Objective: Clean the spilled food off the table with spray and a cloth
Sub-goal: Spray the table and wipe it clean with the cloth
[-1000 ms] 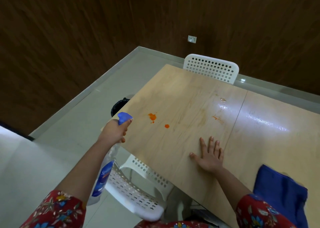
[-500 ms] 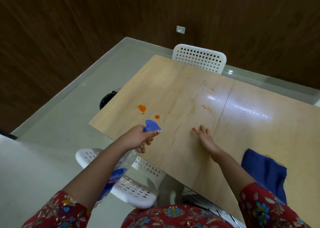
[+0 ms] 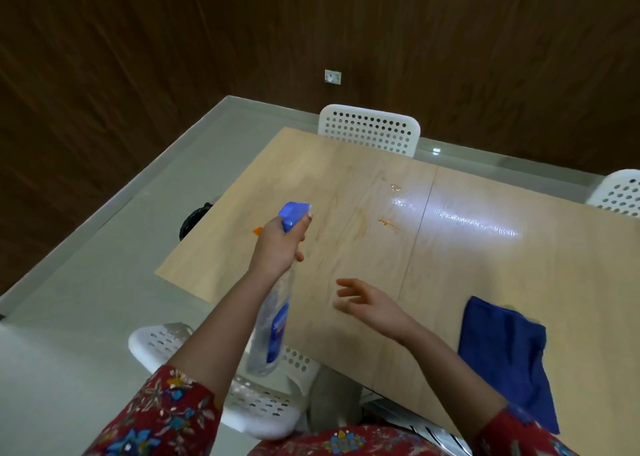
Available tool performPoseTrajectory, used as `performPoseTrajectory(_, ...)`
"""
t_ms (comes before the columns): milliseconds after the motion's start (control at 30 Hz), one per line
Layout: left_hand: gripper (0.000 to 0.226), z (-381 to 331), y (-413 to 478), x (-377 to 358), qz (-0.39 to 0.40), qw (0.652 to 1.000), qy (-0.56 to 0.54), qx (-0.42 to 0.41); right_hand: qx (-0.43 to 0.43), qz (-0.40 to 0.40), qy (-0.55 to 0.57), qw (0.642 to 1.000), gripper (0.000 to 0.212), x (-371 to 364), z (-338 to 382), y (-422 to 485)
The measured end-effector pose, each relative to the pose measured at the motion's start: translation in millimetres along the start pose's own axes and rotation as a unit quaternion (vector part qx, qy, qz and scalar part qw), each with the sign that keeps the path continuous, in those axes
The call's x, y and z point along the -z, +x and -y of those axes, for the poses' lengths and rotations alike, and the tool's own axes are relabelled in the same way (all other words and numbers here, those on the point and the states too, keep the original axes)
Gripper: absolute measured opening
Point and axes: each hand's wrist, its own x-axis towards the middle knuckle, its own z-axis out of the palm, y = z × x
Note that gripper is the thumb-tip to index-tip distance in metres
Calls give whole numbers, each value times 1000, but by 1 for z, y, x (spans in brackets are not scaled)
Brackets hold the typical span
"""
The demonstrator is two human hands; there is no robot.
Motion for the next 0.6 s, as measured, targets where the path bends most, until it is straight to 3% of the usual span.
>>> performPoseTrajectory(67, 33, -16, 0, -11, -7, 998, -68, -9, 17, 55, -22, 998, 78, -10, 14, 4)
performPoseTrajectory(133, 27, -32, -1, -24, -23, 989, -147, -7, 50, 59, -40, 996, 91, -16, 23, 8)
performPoseTrajectory(200, 26, -42, -2, -34, -44, 974, -223, 7, 64, -12, -58, 996, 96, -19, 24, 9)
performPoseTrajectory(267, 22, -47, -2, -42, -24, 963, -268, 19, 55, -113, -75, 989, 79, -12, 22, 7)
performPoseTrajectory(333, 16, -52, -3, -46, 58, 967, -249, 14, 46, -185, -107, 976, 74, 3, 12, 6)
performPoseTrajectory(400, 31, -55, -3, -49, 136, 975, -177, -1, 41, -239, -88, 966, 83, 24, -2, 5)
performPoseTrajectory(467, 46, -54, -4, -50, 157, 982, -107, 3, 27, -300, -32, 953, 83, 52, -18, 4)
performPoseTrajectory(600, 36, -36, -5, -57, 149, 986, -65, 40, -16, -444, 45, 895, 81, 117, -52, -1)
